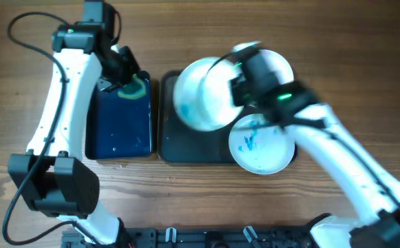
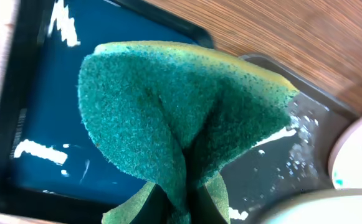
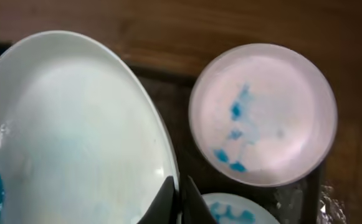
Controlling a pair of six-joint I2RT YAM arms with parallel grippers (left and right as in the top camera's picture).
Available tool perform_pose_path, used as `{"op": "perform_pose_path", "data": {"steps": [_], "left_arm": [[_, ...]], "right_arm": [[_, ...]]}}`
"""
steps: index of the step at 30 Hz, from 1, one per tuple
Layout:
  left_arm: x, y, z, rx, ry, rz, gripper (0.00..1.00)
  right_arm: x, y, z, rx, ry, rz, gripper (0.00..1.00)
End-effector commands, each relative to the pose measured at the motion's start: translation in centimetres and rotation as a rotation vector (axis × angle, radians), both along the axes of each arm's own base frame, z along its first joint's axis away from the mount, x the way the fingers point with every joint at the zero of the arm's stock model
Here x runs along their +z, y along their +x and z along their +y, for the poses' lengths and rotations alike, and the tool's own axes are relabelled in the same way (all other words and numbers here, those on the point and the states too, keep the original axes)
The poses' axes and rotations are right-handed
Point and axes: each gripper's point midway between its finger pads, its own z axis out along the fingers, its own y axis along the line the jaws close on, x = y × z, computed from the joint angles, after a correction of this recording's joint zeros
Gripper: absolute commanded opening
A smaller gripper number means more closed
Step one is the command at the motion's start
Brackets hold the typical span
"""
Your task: Clean dirty plates on tray and stack at the side
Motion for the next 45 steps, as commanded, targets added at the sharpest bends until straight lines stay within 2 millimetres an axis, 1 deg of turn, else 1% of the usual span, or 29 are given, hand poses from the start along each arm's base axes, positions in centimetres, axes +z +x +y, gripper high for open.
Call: {"op": "perform_pose_path", "data": {"steps": [1,4,6,7,8,9,10,11,12,15,19,24,27,29,33,36,37,42,44,45], "left_arm": [[0.1,0.1,-2.9,-0.043,-0.026,-0.019,0.04],[0.3,0.3,-4.5,-0.049,-0.039,-0.036,0.04],[0.4,0.4,-5.4,-0.068,-0.041,-0.050,0.04],[0.4,0.5,-5.7,-0.076,-0.043,-0.056,0.04],[0.5,0.5,-6.0,-0.083,-0.044,-0.062,0.04],[0.5,0.6,-6.1,-0.086,-0.045,-0.065,0.04],[0.5,0.6,-6.3,-0.091,-0.045,-0.068,0.04],[0.5,0.6,-6.4,-0.092,-0.046,-0.069,0.04],[0.5,0.6,-6.4,-0.091,-0.045,-0.070,0.04],[0.5,0.7,-6.3,-0.090,-0.039,-0.072,0.04],[0.5,0.7,-6.3,-0.090,-0.039,-0.072,0.04],[0.5,0.7,-6.3,-0.090,-0.039,-0.072,0.04],[0.5,0.6,-6.3,-0.090,-0.039,-0.071,0.04],[0.5,0.7,-6.3,-0.090,-0.039,-0.071,0.04],[0.5,0.7,-6.3,-0.090,-0.039,-0.071,0.04],[0.5,0.7,-6.3,-0.090,-0.039,-0.072,0.04],[0.5,0.7,-6.3,-0.090,-0.039,-0.072,0.04],[0.5,0.7,-6.3,-0.091,-0.039,-0.071,0.04],[0.5,0.7,-6.3,-0.090,-0.039,-0.071,0.04],[0.5,0.7,-6.3,-0.090,-0.039,-0.072,0.04]], "right_arm": [[2.5,-0.1,-5.5,-0.140,0.203,0.052,0.04],[2.0,-0.2,-13.0,-0.341,0.175,0.085,0.04],[1.1,-0.7,-17.8,-0.480,0.131,0.110,0.04],[0.5,-1.1,-20.7,-0.564,0.105,0.123,0.05],[-0.1,-1.4,-22.6,-0.619,0.098,0.135,0.04],[-0.7,-1.6,-23.8,-0.654,0.098,0.149,0.04],[-1.8,-2.0,-25.9,-0.701,0.091,0.173,0.04],[-2.5,-2.2,-26.9,-0.727,0.086,0.186,0.04],[-4.6,-3.0,-29.1,-0.798,0.064,0.232,0.04],[-7.9,-3.8,-30.5,-0.883,0.078,0.317,0.04],[-11.7,-4.8,-31.6,-0.967,0.038,0.428,0.04],[-14.8,-4.6,-31.9,-0.973,0.023,0.489,0.04],[-16.0,-5.0,-32.5,-0.991,-0.016,0.520,0.04],[-16.5,-5.1,-32.6,-0.992,-0.024,0.534,0.04],[-16.5,-5.2,-32.9,-0.999,-0.042,0.531,0.05],[-15.9,-5.1,-33.0,-0.998,-0.043,0.537,0.15],[-15.3,-5.0,-33.0,-0.998,-0.044,0.538,0.19],[-12.9,-4.0,-33.4,-0.998,-0.042,0.522,0.32],[-11.6,-3.6,-33.2,-0.985,-0.031,0.516,0.34],[-11.0,-3.2,-32.6,-0.939,-0.006,0.517,0.35]]}}
